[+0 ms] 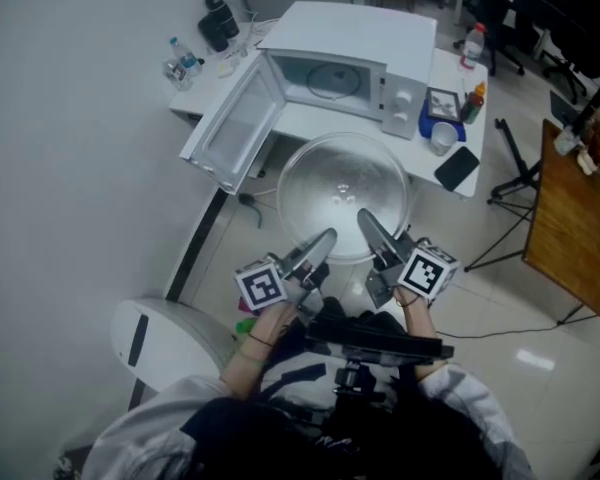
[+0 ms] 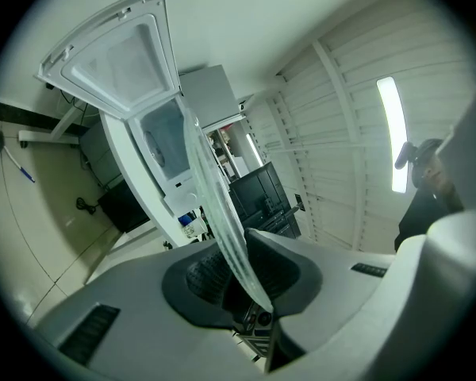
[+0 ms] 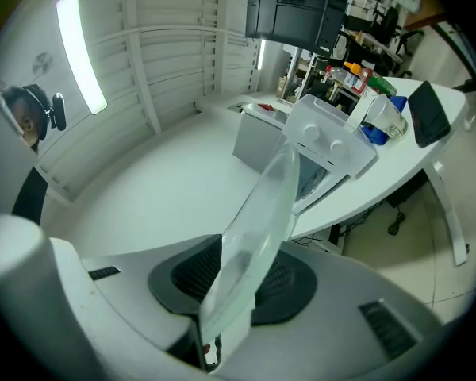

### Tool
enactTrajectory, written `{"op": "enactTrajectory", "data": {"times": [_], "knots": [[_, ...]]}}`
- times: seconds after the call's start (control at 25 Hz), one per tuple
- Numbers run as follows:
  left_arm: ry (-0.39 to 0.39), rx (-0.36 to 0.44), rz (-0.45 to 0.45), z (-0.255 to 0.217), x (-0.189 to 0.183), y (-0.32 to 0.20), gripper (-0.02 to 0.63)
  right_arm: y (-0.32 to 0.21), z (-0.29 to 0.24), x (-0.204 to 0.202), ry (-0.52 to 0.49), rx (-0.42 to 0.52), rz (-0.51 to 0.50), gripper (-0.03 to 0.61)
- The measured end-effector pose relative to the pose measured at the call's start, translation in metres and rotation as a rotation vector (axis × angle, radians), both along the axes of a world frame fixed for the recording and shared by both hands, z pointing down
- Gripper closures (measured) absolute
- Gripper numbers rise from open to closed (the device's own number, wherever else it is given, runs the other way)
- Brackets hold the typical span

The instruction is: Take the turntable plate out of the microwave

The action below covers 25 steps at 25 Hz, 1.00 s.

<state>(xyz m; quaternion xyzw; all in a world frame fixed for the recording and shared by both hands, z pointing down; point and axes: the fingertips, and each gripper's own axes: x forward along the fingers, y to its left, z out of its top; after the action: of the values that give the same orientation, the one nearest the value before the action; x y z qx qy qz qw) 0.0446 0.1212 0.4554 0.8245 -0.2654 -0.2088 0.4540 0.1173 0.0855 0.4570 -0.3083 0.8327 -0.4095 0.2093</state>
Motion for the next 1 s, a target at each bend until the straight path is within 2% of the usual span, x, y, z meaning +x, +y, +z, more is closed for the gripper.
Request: {"op": "enactTrajectory", "data": {"times": [0.48,1.0], "knots": [[0.004,0.010,0.052,-0.012,-0.052,0.010,0.557,0.014,-0.006,-0.052,-0.007,-0.002,0.045,0.483],[0.048,0.012,0.087,-0.011,-0.096,0.012,0.557,0.018,-0.013,-0.095,0.048,0.003,0.080,0.483]]}}
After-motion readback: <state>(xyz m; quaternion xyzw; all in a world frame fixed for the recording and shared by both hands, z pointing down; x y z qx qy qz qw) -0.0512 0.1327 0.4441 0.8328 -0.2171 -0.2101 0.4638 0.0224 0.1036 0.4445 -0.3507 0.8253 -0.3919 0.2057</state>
